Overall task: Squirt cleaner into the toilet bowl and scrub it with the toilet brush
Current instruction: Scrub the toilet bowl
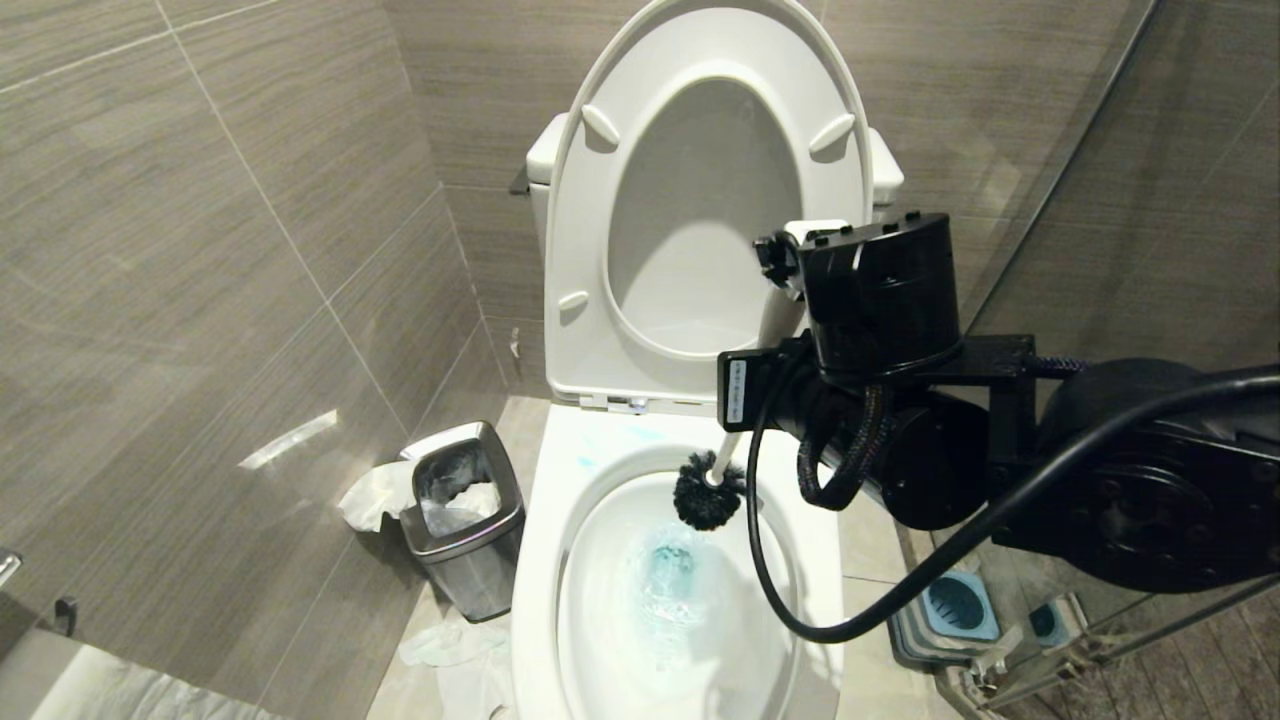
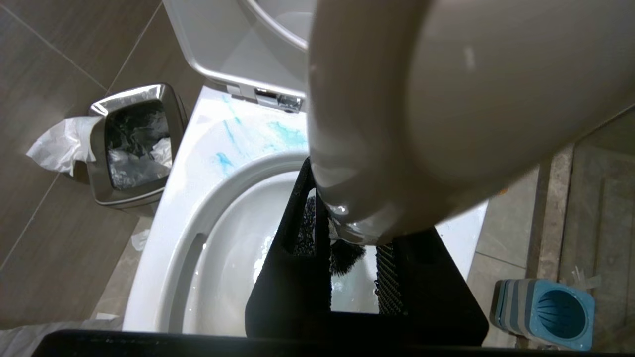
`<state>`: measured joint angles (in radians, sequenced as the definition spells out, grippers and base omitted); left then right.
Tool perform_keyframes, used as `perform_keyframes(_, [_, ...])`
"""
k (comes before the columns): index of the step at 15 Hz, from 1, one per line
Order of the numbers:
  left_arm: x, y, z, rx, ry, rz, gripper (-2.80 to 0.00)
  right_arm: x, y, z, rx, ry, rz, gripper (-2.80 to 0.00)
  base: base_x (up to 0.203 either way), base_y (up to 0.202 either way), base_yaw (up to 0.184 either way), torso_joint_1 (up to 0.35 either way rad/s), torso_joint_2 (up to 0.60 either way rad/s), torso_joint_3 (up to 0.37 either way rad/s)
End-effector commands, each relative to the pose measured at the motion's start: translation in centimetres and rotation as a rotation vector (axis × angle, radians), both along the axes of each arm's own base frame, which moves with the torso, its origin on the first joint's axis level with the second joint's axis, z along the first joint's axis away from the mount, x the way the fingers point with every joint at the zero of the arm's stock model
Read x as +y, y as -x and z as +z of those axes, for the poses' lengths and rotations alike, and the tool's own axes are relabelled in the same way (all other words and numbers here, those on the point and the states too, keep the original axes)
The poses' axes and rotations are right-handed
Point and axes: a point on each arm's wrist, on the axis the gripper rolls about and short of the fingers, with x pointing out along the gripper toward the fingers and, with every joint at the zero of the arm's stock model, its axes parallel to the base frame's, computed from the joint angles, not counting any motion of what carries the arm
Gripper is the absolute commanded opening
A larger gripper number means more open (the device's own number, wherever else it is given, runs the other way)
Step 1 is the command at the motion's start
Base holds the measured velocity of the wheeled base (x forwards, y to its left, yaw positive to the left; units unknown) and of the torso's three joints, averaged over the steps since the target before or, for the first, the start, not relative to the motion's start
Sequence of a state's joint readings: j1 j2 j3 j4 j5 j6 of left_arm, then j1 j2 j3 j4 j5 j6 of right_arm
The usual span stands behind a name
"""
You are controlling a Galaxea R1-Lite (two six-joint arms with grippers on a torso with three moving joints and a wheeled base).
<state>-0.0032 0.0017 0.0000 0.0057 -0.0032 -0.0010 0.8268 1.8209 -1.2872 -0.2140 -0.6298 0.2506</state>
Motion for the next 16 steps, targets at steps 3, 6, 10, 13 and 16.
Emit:
perform_keyframes(3, [0.0, 0.0, 0.0, 0.002, 0.001, 0.000, -2.80, 0.3, -0.3, 0.1, -0.005, -0.007, -0.001, -2.80, 0.000, 0.000, 0.000, 0.000, 0.00, 0.000])
perform_keyframes(6, [0.0, 0.0, 0.0, 0.002, 0.001, 0.000, -2.80, 0.2, 0.1, -1.2, 0.029, 0.015, 0.007, -2.80, 0.000, 0.000, 0.000, 0.000, 0.00, 0.000])
perform_keyframes(10, [0.0, 0.0, 0.0, 0.002, 0.001, 0.000, -2.80, 0.0, 0.5, -1.6, 0.056, 0.043, 0.042, -2.80, 0.000, 0.000, 0.000, 0.000, 0.00, 0.000])
perform_keyframes(13, [0.0, 0.0, 0.0, 0.002, 0.001, 0.000, -2.80, 0.9, 0.1, -0.1, 0.038, -0.014, 0.049, -2.80, 0.000, 0.000, 0.000, 0.000, 0.00, 0.000])
perform_keyframes(16, [0.0, 0.0, 0.0, 0.002, 0.001, 0.000, -2.80, 1.4, 0.5, -2.5, 0.108, -0.005, 0.047, -2.80, 0.000, 0.000, 0.000, 0.000, 0.00, 0.000])
